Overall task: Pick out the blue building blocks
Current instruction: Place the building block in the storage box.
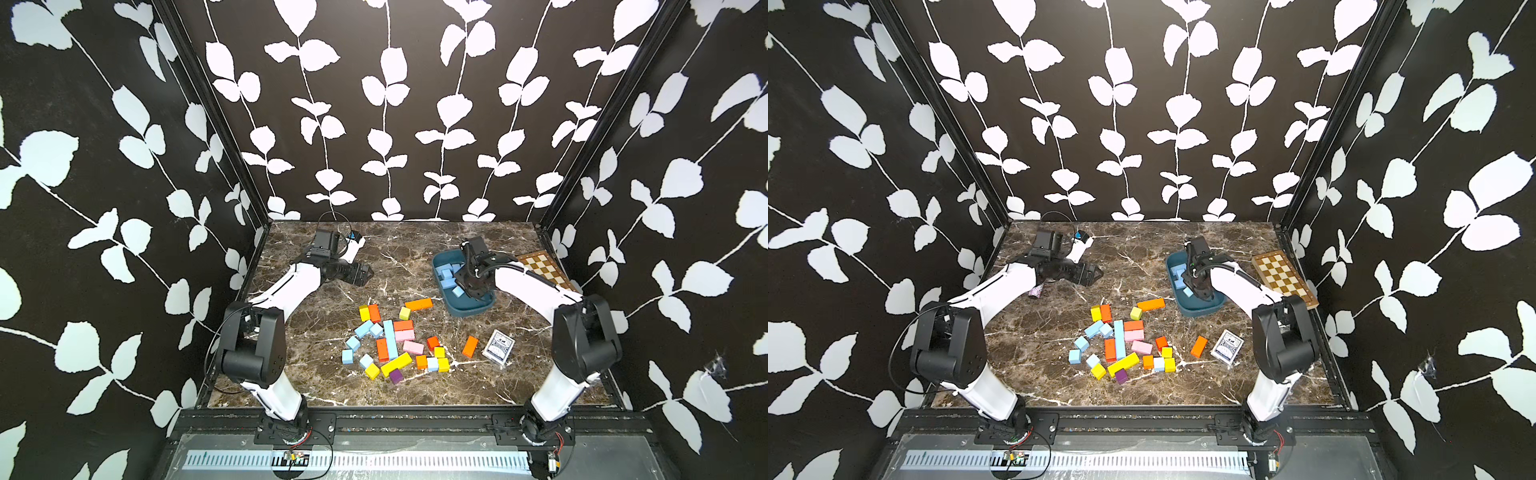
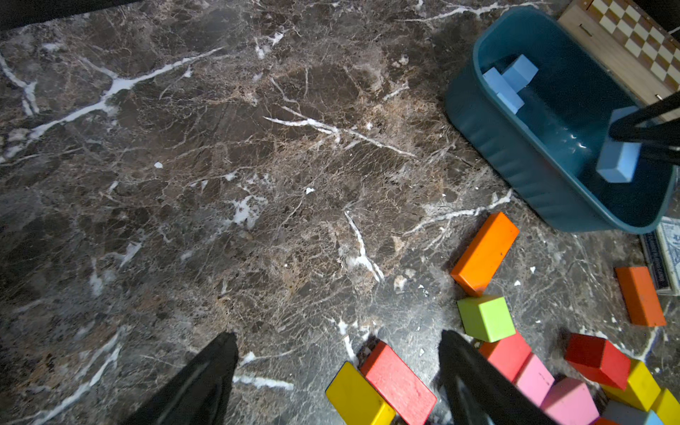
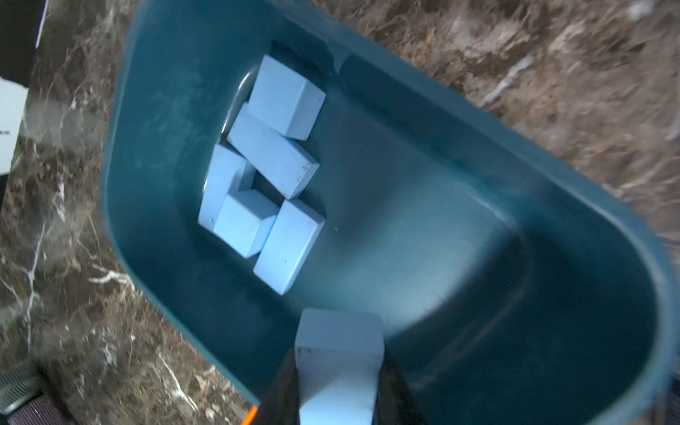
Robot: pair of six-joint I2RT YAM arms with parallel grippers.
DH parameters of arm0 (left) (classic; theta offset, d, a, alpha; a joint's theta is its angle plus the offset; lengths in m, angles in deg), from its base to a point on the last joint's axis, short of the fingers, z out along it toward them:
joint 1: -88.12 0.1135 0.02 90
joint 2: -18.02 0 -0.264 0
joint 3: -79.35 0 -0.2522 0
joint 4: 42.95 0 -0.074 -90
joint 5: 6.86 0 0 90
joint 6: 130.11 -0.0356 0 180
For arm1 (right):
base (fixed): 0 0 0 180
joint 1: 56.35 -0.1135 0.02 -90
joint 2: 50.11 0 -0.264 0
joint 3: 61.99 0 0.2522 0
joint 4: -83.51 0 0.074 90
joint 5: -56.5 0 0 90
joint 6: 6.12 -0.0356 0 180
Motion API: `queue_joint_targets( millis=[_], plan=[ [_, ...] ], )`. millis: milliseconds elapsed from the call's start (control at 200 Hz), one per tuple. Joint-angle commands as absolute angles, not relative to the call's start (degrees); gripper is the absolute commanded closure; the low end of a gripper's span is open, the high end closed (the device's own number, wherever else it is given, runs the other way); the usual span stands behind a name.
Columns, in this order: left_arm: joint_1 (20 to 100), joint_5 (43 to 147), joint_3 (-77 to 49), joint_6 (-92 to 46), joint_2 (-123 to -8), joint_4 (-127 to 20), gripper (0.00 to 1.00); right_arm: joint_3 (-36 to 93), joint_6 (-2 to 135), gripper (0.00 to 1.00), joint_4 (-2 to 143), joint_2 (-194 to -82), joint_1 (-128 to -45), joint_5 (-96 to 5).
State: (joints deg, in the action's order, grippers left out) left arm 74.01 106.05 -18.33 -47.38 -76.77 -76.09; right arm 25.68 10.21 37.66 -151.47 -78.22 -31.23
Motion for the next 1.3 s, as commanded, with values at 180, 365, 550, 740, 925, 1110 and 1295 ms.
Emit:
queue_joint_targets(
  millis=[180, 365, 550, 740, 925, 1110, 1295],
  plan=[
    [73.8, 105.1, -16.2, -48.6, -77.0, -76.1, 0.12, 27.3, -7.6, 0.86, 43.9, -157.5, -77.2, -32.3],
    [73.8, 104.9, -16.2, -48.9, -77.5, -76.2, 0.12, 27.3, -9.7, 0.81, 45.3, -158.9, -77.1, -33.3],
    [73.8, 104.9, -16.0, -48.7, -78.0, -76.0, 0.12, 25.4, -11.0, 0.77, 45.7, -159.0, -77.0, -33.1],
    [73.8, 104.8, -15.9, -48.9, -78.1, -75.9, 0.12, 24.7, -11.8, 0.56, 46.5, -159.1, -76.9, -33.3],
    [73.8, 104.8, -15.9, -49.0, -78.3, -75.8, 0.12, 25.2, -10.5, 0.48, 46.2, -159.1, -76.9, -34.0],
    [73.8, 104.8, -15.9, -49.4, -78.0, -76.1, 0.12, 25.8, -6.5, 0.49, 43.9, -155.9, -76.9, -32.7],
    [73.9, 104.7, -16.5, -50.0, -77.5, -76.8, 0.12, 31.0, 7.8, 0.5, 36.1, -151.9, -77.8, -33.1]
  ],
)
